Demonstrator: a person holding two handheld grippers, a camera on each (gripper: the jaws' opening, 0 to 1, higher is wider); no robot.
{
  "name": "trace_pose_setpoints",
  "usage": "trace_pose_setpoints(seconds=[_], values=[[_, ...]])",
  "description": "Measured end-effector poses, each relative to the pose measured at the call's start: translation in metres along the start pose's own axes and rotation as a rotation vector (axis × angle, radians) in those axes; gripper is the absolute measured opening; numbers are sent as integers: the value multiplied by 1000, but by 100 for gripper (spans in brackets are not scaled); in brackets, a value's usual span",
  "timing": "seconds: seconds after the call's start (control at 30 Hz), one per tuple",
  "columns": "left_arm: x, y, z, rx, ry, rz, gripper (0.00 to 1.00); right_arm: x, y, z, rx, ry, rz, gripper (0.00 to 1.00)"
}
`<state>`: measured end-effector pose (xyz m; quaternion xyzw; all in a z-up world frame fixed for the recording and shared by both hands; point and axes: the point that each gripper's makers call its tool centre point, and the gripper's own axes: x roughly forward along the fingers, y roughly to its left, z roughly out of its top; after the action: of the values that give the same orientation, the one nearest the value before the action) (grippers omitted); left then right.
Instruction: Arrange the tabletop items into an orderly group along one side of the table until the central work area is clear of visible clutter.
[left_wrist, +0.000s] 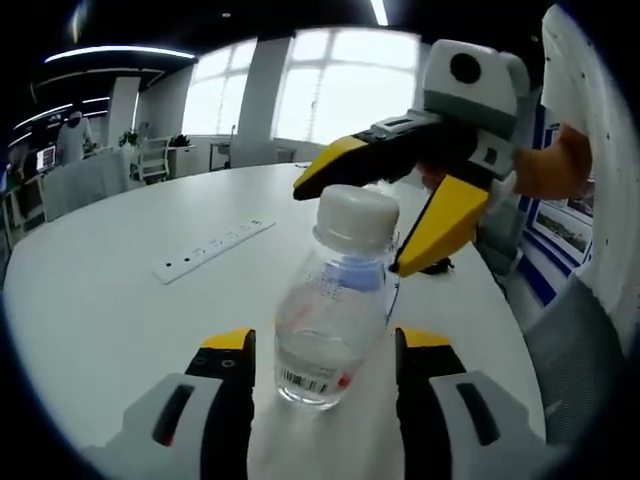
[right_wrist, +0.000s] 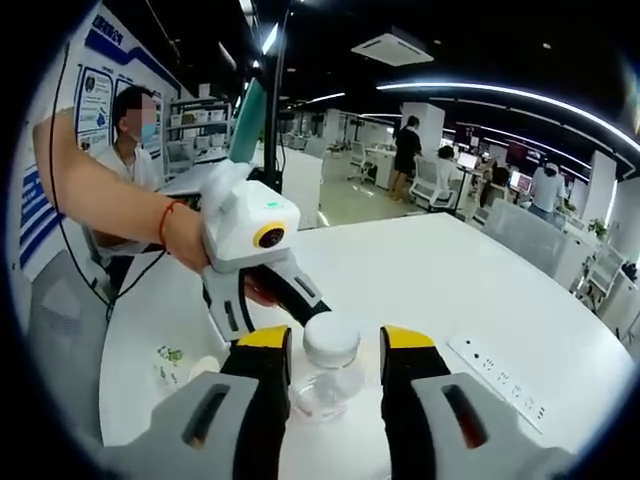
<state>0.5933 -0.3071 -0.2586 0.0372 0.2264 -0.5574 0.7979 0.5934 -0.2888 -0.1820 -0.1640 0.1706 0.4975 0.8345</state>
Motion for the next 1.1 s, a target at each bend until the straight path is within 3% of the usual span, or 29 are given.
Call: trace_pose_setpoints(seconds=[0.63, 1.1], values=[[-25, -8, 12, -14, -10, 44, 66, -22, -8, 4, 65, -12, -29, 49], [-53, -25, 22, -39, -38, 94, 71, -41, 1, -1, 85, 8, -15, 58]])
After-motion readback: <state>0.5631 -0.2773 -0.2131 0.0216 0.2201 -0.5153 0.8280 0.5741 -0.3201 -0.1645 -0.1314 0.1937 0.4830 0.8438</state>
